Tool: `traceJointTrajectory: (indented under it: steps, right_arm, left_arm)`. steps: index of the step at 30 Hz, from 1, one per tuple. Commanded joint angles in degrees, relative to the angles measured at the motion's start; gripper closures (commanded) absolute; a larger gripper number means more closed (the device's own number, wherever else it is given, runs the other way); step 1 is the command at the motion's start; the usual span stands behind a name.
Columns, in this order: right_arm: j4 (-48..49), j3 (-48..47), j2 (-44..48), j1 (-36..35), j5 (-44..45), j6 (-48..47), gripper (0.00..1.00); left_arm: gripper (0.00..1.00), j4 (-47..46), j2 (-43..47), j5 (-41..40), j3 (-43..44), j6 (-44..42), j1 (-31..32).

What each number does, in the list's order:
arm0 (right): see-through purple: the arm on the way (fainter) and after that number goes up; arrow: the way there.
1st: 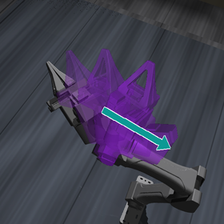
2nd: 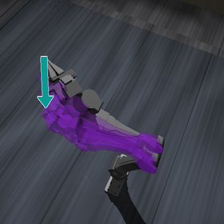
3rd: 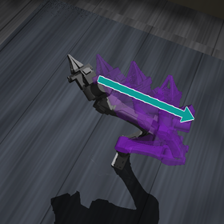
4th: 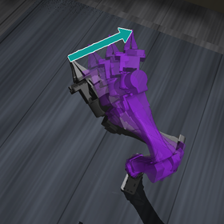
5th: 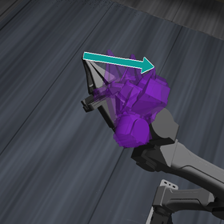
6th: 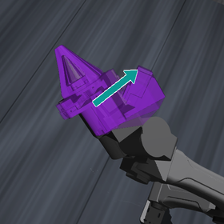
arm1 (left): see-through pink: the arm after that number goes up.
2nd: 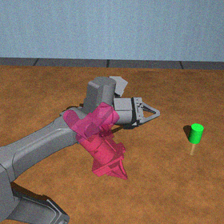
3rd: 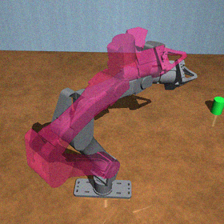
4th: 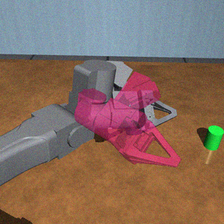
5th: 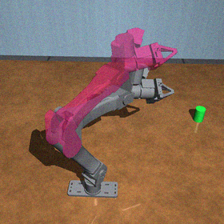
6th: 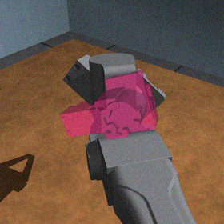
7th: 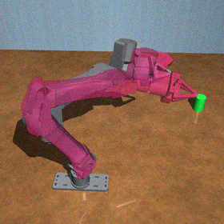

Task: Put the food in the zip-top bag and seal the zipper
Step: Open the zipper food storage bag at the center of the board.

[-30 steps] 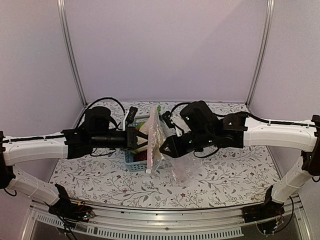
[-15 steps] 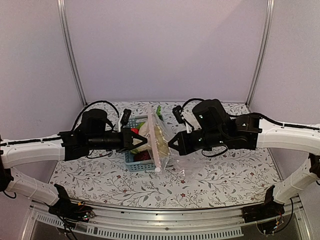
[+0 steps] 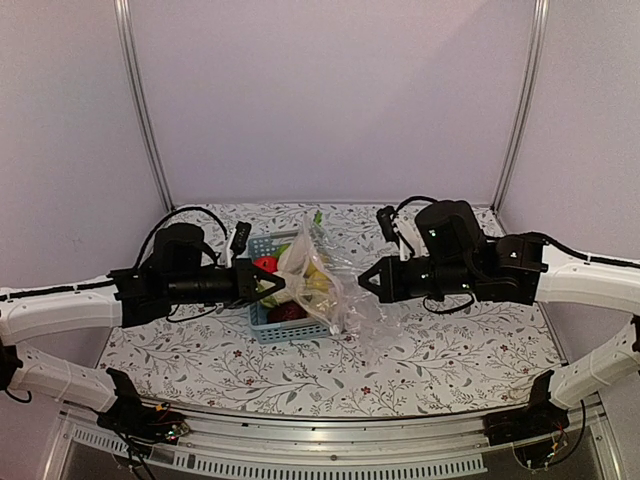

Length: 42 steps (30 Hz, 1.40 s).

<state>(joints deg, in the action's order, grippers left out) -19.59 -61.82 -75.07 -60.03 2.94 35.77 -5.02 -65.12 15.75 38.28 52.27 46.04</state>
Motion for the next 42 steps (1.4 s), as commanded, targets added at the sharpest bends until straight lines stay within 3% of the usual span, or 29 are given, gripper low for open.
traceJointTrajectory:
  steps: [1, 10, 12, 14, 16, 18, 20, 26, 42]
  right_arm:
    - [0.2, 2.0, 1.7, 0.6, 1.4, 1.7, 1.0]
    - [6.2, 4.6, 3.7, 0.6, -5.2, 1.7, 1.0]
    - [6.8, 4.2, 3.3, 0.6, -7.4, 0.8, 1.0]
    - [7.3, 4.1, 2.8, 0.6, -8.8, 0.7, 1.0]
    - [7.6, 4.1, 2.0, 0.7, -9.4, 0.6, 1.0]
    - [7.8, 4.0, 1.5, 0.6, -9.7, 0.7, 1.0]
    - [8.2, 4.1, 1.4, 0.6, -9.8, 0.8, 1.0]
    - [8.8, 4.4, 1.9, 0.6, -9.8, 0.8, 1.0]
    - [9.2, 4.3, 1.7, 0.6, -10.8, 0.0, 1.0]
  left_arm:
    - [1.0, 1.1, 1.2, -2.0, -1.1, 0.4, -1.4]
    - [0.99, 0.8, 0.8, -1.4, -0.6, -0.6, -1.4]
    - [0.83, 2.0, 0.4, -0.2, 1.5, -2.3, -1.0]
    - [0.58, 5.8, 0.0, -0.6, 5.1, -5.2, 0.0]
    - [0.39, 11.7, -0.5, -3.1, 10.0, -9.4, 1.9]
    - [0.25, 16.3, -1.3, -6.6, 14.5, -13.0, 4.4]
    - [0.19, 19.0, -2.7, -9.0, 17.5, -15.1, 6.4]
    - [0.17, 19.4, -6.0, -10.1, 18.6, -14.5, 8.2]
    - [0.34, 19.3, -8.6, -10.0, 17.7, -12.5, 8.9]
